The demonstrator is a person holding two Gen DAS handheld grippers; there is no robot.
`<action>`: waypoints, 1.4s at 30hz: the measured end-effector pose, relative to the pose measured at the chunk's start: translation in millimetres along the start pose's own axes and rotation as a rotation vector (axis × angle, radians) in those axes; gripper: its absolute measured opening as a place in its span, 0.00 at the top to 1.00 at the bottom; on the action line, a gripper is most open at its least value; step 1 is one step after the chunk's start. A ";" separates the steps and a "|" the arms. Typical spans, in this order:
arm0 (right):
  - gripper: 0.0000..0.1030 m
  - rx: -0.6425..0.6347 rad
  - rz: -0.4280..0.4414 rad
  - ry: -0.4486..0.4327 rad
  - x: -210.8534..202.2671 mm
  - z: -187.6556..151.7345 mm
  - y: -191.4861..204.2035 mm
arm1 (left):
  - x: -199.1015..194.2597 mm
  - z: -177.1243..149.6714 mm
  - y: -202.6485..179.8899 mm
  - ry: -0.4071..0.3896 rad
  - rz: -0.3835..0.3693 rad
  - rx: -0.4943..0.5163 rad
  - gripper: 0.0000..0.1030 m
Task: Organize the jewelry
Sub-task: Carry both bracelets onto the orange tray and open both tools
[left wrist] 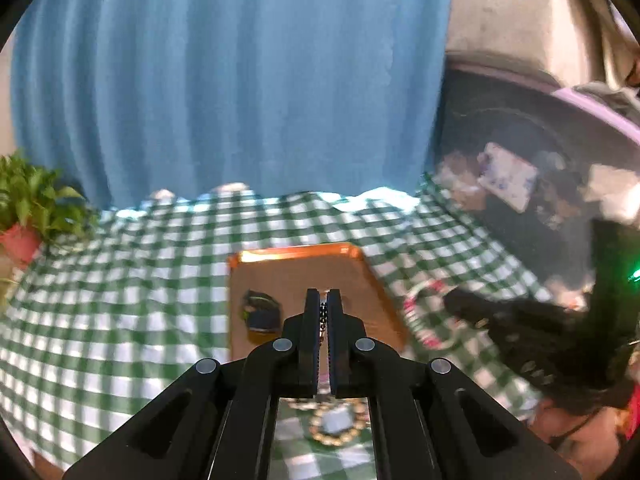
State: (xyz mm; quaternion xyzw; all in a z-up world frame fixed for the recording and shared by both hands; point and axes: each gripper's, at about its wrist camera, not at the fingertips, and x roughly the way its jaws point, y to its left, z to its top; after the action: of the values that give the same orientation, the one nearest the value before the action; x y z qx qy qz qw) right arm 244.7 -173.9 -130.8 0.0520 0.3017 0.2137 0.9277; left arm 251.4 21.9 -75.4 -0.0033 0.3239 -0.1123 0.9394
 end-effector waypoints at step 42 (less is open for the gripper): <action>0.63 -0.104 -0.054 0.231 153.9 -14.2 -27.3 | 174.9 -71.1 60.6 0.260 -0.095 -0.163 0.97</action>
State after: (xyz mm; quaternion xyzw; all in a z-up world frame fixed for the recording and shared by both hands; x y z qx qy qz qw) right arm 358.2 -133.2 -231.2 -0.0293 0.3962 0.2088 0.8936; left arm 354.5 48.4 -242.7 -0.0802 0.4502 -0.1294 0.8799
